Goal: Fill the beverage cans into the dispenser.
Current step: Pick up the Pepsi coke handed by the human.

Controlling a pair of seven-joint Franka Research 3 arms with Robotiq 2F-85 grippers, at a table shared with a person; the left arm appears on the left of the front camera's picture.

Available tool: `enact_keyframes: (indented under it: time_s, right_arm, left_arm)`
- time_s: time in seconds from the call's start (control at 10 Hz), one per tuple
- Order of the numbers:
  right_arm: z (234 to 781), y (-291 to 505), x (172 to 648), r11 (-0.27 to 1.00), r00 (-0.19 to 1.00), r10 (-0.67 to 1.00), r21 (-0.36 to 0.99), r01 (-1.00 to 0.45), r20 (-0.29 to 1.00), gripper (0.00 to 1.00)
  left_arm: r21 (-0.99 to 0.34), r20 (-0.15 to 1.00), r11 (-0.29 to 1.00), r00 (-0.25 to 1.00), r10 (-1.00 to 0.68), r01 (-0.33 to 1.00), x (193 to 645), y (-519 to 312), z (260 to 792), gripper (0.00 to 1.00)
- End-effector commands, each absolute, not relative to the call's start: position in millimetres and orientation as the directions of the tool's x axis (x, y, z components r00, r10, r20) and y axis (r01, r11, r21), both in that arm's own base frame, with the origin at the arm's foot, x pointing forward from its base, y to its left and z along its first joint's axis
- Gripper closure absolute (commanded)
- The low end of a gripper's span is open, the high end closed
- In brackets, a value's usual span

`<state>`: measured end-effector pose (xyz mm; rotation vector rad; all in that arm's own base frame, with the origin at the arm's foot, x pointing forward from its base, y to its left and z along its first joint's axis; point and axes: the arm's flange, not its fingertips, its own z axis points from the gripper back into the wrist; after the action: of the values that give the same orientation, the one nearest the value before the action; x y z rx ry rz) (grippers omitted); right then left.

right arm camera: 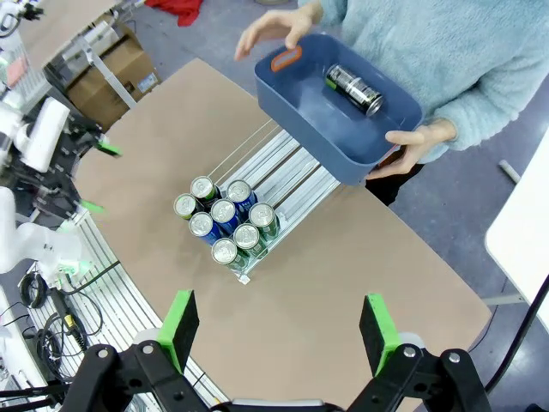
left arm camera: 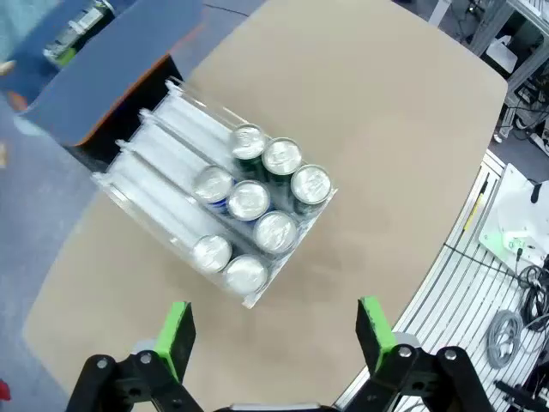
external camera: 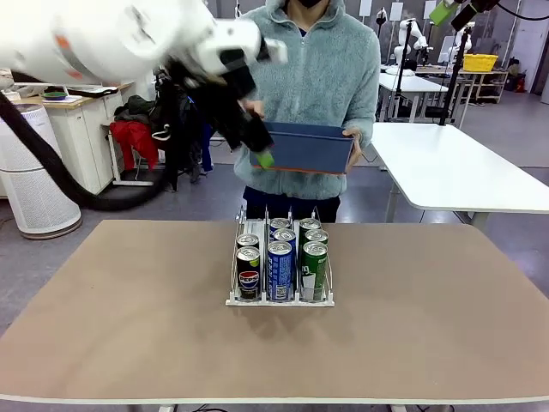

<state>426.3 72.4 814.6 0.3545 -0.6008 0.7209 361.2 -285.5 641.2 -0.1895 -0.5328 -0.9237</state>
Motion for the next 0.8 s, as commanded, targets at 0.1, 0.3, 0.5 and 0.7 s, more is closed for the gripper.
enact_keyframes:
  time_s: [0.1,0.3,0.5,0.7]
  right_arm:
    - [814.0,72.8,423.9,0.698,0.592,0.510,0.102,-0.709,0.624,0.00]
    - [814.0,72.8,423.9,0.698,0.592,0.510,0.102,-0.709,0.624,0.00]
    - [814.0,72.8,423.9,0.698,0.592,0.510,0.102,-0.709,0.624,0.00]
    - [814.0,72.8,423.9,0.698,0.592,0.510,0.102,-0.709,0.624,0.00]
  left_arm:
    - [0.118,0.510,0.519,0.397,-0.763,0.847,361.9,-235.6,704.7,0.00]
    - [0.183,0.514,0.491,0.343,-0.786,0.852,355.1,-221.4,749.0,0.00]
    - [0.201,0.531,0.488,0.324,-0.783,0.849,355.1,-204.5,782.0,0.00]
    - [0.232,0.569,0.548,0.345,-0.747,0.804,347.1,-185.6,808.7,0.00]
